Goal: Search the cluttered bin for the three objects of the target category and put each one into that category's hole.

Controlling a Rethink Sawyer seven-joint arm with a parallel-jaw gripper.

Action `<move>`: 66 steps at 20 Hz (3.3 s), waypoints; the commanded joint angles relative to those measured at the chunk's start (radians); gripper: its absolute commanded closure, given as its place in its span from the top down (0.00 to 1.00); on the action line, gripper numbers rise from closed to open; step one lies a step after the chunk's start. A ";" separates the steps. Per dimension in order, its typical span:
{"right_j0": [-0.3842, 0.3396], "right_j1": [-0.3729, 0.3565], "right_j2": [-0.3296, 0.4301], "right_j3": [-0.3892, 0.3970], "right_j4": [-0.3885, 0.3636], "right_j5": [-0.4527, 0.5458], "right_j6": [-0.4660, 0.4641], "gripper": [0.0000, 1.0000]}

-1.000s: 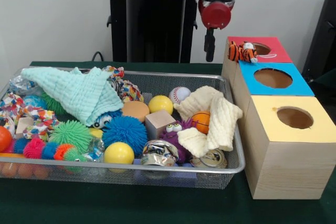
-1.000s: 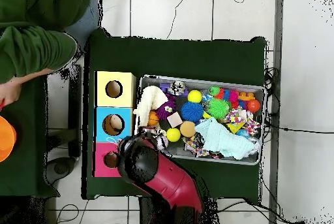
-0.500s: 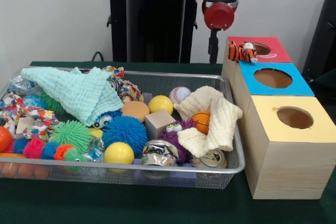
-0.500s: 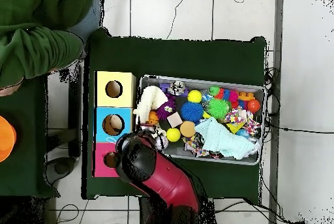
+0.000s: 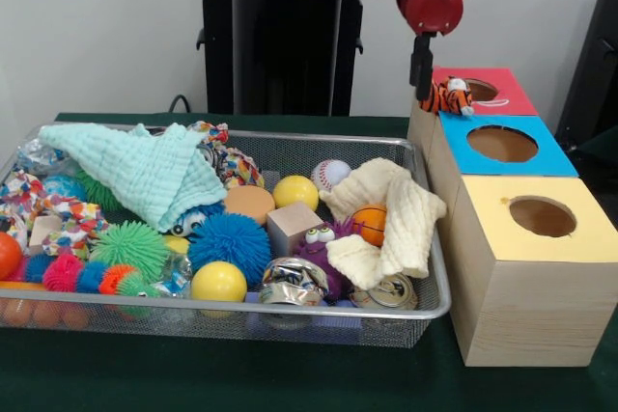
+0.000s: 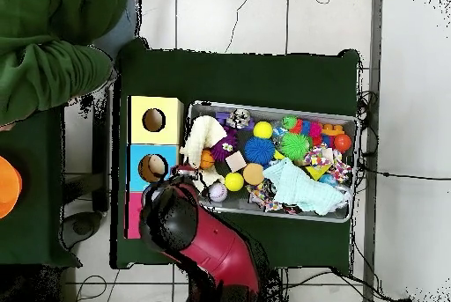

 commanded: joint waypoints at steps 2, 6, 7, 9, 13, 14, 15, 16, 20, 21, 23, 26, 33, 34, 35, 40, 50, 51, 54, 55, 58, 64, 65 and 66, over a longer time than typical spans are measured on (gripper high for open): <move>-0.068 -0.042 0.121 -0.007 0.089 0.078 0.158 1.00; -0.108 -0.023 0.173 0.012 0.089 0.025 0.109 1.00; -0.119 -0.021 0.186 0.018 0.086 0.010 0.101 1.00; -0.143 -0.019 0.211 0.033 0.077 -0.024 0.092 1.00; -0.172 0.005 0.237 0.047 0.036 -0.078 0.086 1.00; -0.202 0.011 0.277 0.062 0.023 -0.124 0.085 1.00; -0.224 0.016 0.306 0.070 0.013 -0.151 0.089 1.00; -0.266 0.032 0.357 0.085 -0.010 -0.206 0.102 1.00; -0.369 0.088 0.505 0.095 -0.089 -0.329 0.172 1.00; -0.378 0.097 0.521 0.092 -0.101 -0.343 0.186 1.00; -0.426 0.113 0.592 0.097 -0.134 -0.385 0.232 1.00; -0.483 0.127 0.673 0.106 -0.169 -0.419 0.278 1.00; -0.545 0.138 0.782 0.115 -0.202 -0.452 0.315 1.00; -0.553 0.138 0.799 0.117 -0.201 -0.447 0.317 1.00; -0.557 0.135 0.808 0.121 -0.199 -0.444 0.321 1.00; -0.514 0.072 0.760 0.150 -0.132 -0.376 0.310 1.00; -0.480 -0.018 0.669 0.198 -0.103 -0.228 0.211 1.00; -0.495 -0.020 0.678 0.208 -0.119 -0.228 0.201 1.00; -0.504 -0.027 0.600 0.228 -0.171 -0.160 0.105 1.00; -0.488 -0.027 0.542 0.227 -0.184 -0.118 0.059 1.00; -0.410 0.034 0.342 0.188 -0.245 -0.045 -0.033 1.00; -0.391 0.103 0.246 0.174 -0.338 -0.031 -0.012 1.00; -0.391 0.097 0.242 0.176 -0.351 -0.018 -0.007 1.00; -0.389 0.099 0.240 0.191 -0.368 -0.025 -0.001 1.00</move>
